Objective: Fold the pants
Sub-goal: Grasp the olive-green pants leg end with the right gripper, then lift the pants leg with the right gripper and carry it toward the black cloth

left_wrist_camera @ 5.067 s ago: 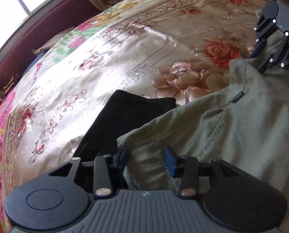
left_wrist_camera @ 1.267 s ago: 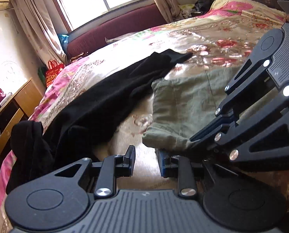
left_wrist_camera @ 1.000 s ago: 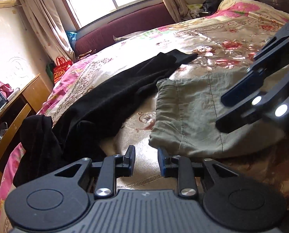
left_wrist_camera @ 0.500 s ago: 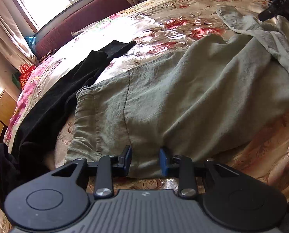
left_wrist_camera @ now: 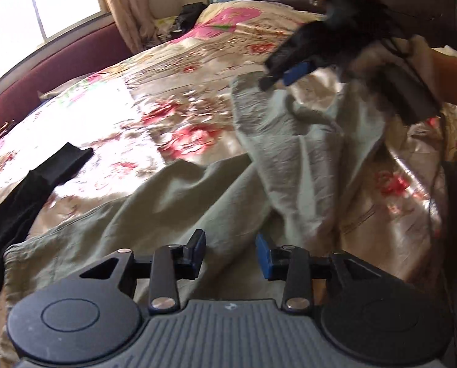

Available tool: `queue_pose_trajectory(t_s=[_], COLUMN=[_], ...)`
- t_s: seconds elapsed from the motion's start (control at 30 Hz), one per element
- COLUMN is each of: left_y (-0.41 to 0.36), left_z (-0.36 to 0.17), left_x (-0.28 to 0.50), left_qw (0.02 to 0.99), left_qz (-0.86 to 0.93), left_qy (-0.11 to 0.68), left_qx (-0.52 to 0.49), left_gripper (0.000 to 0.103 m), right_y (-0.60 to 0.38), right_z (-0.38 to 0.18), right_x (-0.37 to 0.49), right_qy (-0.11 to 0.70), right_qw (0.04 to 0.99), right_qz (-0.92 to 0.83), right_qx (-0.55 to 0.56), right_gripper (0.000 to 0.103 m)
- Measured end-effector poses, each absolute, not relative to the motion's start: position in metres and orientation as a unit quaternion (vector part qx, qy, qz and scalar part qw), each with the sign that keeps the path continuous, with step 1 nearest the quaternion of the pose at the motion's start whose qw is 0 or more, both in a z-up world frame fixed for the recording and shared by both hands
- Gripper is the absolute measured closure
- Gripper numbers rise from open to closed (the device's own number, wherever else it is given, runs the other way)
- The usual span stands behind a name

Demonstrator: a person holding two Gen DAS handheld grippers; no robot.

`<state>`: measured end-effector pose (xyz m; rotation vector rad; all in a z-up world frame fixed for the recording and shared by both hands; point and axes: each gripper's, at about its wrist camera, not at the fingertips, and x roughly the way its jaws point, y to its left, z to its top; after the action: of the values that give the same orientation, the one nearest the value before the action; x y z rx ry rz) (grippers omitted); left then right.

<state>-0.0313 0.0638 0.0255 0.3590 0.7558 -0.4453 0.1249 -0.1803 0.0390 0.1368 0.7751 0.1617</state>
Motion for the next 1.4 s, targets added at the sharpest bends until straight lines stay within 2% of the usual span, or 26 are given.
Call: queue_pose_trajectory(t_s=[0.17,0.37,0.47,0.5,0.57,0.6,0.63,0.8,0.97,1.1,1.2,1.3,1.4], left_y=[0.037,0.032,0.041,0.044,0.048,0.048,0.047,0.034,0.025,0.005,-0.014,-0.026,-0.026], left_z=[0.017,0.024,0.028,0.029,0.029,0.029,0.027,0.024,0.038,0.046,0.046,0.041,0.039], left_x=[-0.022,-0.015,-0.012,-0.012,-0.012,-0.011,-0.013,-0.014,-0.018,-0.021,-0.023,-0.024,-0.024], left_qw=[0.883,0.887,0.89,0.891,0.892,0.892,0.893,0.894,0.898,0.898,0.893,0.883,0.886], left_qz=[-0.244,-0.254,-0.252,-0.251,-0.252,-0.252,-0.25,-0.248,-0.251,-0.266,-0.283,-0.296,-0.272], left_qy=[0.37,0.358,0.361,0.361,0.364,0.365,0.365,0.357,0.338,0.315,0.313,0.325,0.332], left_qx=[0.156,0.14,0.121,0.112,0.093,0.086,0.085,0.109,0.129,0.15,0.157,0.161,0.175], left_gripper=[0.05,0.05,0.046,0.045,0.043,0.043,0.043,0.043,0.043,0.043,0.042,0.042,0.042], right_y=[-0.171,-0.154,-0.151,-0.154,-0.162,-0.169,-0.176,-0.206,-0.252,-0.305,-0.352,-0.382,-0.364], right_z=[0.019,-0.014,-0.016,-0.016,-0.014,-0.012,-0.012,0.021,0.092,0.138,0.132,0.09,0.062], right_x=[0.194,0.244,0.252,0.255,0.257,0.258,0.257,0.238,0.189,0.132,0.092,0.077,0.075], right_qy=[0.419,0.456,0.457,0.46,0.462,0.466,0.47,0.43,0.329,0.242,0.204,0.261,0.303], right_qw=[0.898,0.885,0.886,0.884,0.882,0.879,0.874,0.88,0.89,0.907,0.912,0.895,0.888], right_qz=[0.051,-0.024,-0.036,-0.035,-0.037,-0.032,-0.026,0.025,0.104,0.122,0.076,0.014,0.038], right_qx=[0.121,0.09,0.07,0.073,0.08,0.097,0.118,0.198,0.299,0.322,0.349,0.36,0.345], right_gripper=[0.056,0.054,0.055,0.057,0.09,0.098,0.1,0.101,0.101,0.101,0.101,0.099,0.094])
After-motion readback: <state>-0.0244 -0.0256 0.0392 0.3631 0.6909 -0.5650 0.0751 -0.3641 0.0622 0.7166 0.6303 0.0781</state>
